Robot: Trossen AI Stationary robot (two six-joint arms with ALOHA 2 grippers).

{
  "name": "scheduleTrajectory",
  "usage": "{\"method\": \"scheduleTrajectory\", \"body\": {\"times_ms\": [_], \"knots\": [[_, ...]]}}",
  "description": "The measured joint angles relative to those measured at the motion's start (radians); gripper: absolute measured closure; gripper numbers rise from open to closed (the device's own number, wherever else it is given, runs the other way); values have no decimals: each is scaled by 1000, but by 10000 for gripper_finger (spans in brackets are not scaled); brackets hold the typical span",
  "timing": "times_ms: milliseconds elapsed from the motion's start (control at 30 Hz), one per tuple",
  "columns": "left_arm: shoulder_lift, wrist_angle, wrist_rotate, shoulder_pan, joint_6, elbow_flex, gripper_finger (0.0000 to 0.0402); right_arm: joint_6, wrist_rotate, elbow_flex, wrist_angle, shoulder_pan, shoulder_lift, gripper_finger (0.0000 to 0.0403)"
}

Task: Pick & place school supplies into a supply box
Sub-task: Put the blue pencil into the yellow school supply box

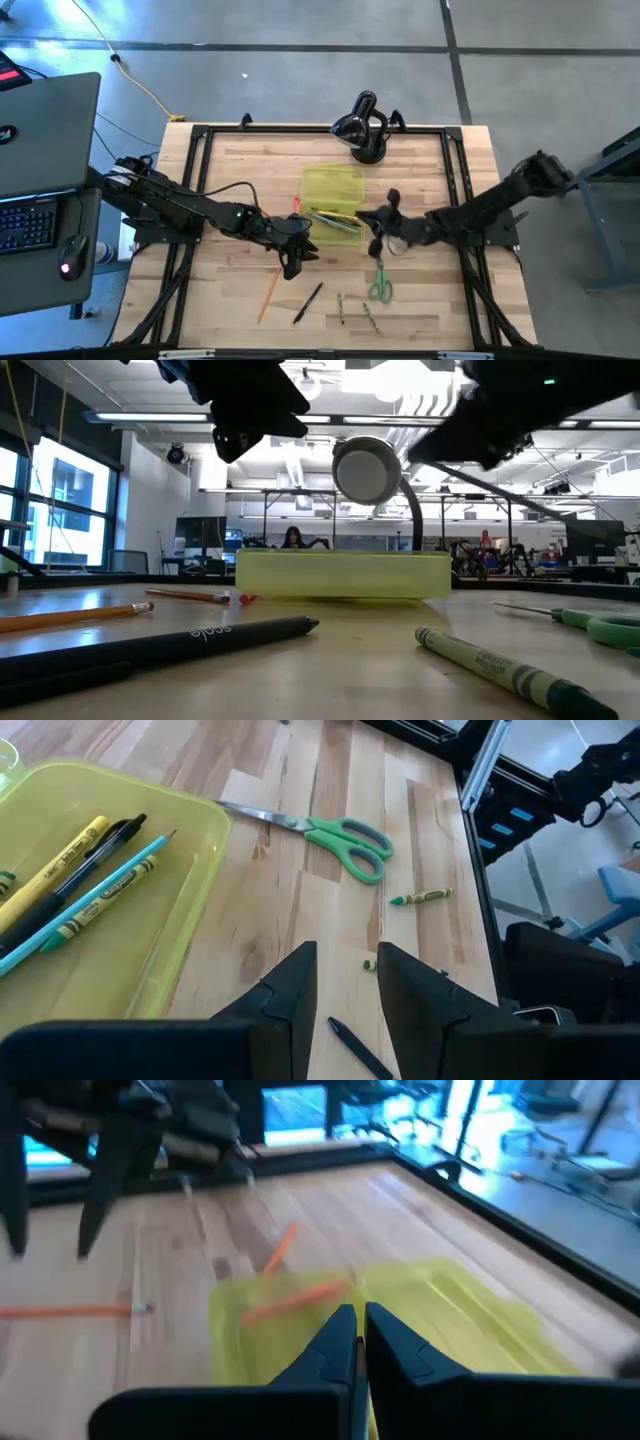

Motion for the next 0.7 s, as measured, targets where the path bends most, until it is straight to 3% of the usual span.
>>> {"method": "scheduleTrajectory", "body": {"times_ms": [267, 533, 700], "knots": [[0, 1, 48, 0, -4, 0, 261, -102, -251, 22, 296, -222, 117, 402], [0, 0, 92, 0, -5, 0, 261, -104, -391, 232, 223, -310, 271, 402], [0, 0, 137, 0, -5, 0, 261, -77, -393, 304, 176, -333, 421, 402]]}}
